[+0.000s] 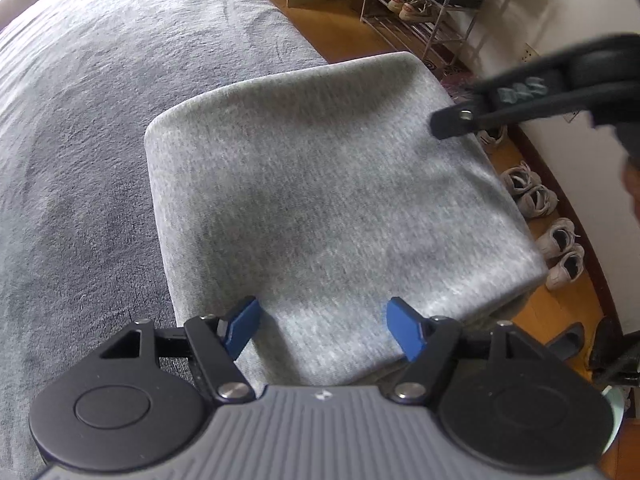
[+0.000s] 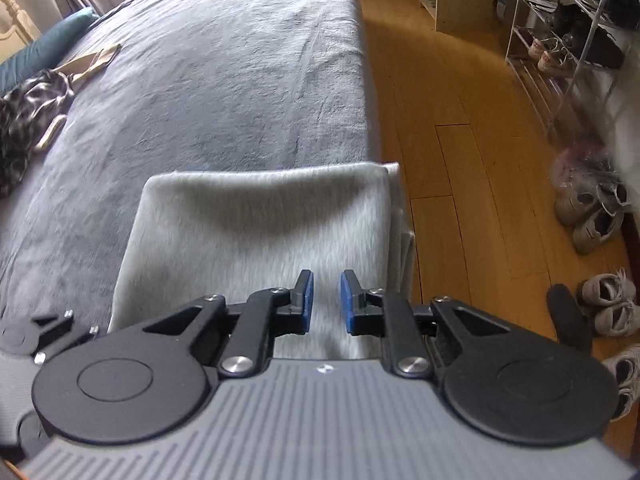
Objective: Fold clothes
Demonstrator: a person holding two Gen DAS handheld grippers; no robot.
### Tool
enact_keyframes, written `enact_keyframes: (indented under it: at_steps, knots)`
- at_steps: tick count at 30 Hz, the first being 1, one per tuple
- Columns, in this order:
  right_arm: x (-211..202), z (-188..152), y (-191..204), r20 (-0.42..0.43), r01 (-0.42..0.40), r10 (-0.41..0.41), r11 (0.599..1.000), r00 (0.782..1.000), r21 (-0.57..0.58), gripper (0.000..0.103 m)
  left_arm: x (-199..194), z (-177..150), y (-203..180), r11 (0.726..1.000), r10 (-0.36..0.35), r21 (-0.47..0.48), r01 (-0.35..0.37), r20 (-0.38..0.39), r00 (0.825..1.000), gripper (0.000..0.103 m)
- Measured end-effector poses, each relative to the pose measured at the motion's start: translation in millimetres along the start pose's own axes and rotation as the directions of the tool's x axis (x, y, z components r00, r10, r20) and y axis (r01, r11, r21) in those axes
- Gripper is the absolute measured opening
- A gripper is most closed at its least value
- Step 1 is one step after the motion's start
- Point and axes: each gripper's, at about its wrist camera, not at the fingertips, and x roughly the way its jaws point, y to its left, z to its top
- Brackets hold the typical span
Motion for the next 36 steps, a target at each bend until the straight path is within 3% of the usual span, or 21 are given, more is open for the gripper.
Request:
enact_keyframes:
  at_steps: [4,12,15,23,26,30,36]
  knots:
    - [19,7,-9,-0.011,-0.005,0.006,0.998,1.000,0.067,0.014,-3,0,3,1.000,-0.026,0.002,0.026,0.023,0.999,0.073]
    - [-34,-21,1,0.056,0.045,-0.048,0.998,0.997,0.043,0.026,-28,-16,24,0.992,-0.077,-0.083,0.092,0.174,0.982,0.083]
    - [-42,-36,2,0.041,0.057,-0.059,0.998,0.997,0.040,0.027,-38,-21,28,0.992,-0.071,-0.087,0.093,0.235,0.969,0.090]
    - [-45,-50,7,0.040,0.036,-0.038,0.998,0.998,0.055,0.029,-60,-26,30,0.994,-0.036,-0.083,0.066,0.320,0.947,0.099]
    - [-48,-56,9,0.038,0.042,-0.043,0.998,0.998,0.044,0.030,-68,-31,33,0.990,-0.039,-0.111,0.081,0.335,0.941,0.101]
    - [-55,-70,-2,0.004,0.045,-0.046,0.995,0.999,0.093,0.030,-62,-39,43,0.976,-0.065,-0.180,0.123,0.294,0.953,0.101]
    - [-64,-103,-13,-0.070,-0.013,0.026,0.983,0.997,0.180,0.031,-45,-63,68,0.930,-0.154,-0.291,0.226,0.249,0.956,0.101]
